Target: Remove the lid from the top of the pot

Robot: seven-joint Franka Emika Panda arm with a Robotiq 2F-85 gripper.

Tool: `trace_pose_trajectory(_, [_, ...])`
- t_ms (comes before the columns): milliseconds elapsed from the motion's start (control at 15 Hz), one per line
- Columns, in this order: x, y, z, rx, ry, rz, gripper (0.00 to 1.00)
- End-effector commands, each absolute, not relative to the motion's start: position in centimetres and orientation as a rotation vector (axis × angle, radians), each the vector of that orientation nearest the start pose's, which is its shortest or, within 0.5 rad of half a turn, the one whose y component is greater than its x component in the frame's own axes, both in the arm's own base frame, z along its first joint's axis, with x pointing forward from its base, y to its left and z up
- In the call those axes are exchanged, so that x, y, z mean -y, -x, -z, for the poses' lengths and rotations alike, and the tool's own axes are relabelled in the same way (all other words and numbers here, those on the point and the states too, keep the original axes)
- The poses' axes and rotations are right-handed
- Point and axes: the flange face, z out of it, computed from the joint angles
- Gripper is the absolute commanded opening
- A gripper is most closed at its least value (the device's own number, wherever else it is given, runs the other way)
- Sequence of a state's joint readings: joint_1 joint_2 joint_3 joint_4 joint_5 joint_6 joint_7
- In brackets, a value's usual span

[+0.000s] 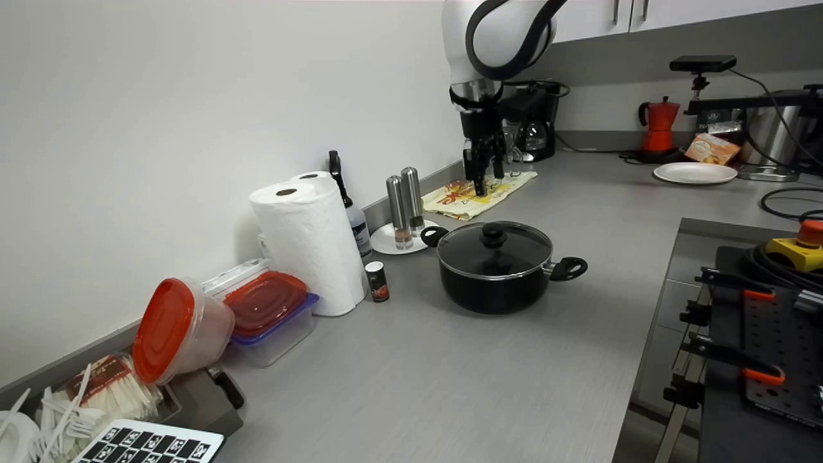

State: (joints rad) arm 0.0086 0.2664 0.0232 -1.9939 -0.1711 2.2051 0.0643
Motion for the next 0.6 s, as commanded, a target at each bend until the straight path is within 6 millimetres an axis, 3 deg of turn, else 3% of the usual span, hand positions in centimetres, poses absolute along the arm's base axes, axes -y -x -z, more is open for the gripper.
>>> trace_pose_trajectory(0, [-1.9, -59.4, -30.6, 0.105, 3.278, -0.180, 1.00])
trace_pose_trajectory(533, [-4.0, -59.4, -27.8, 0.127, 3.270, -0.265, 1.00])
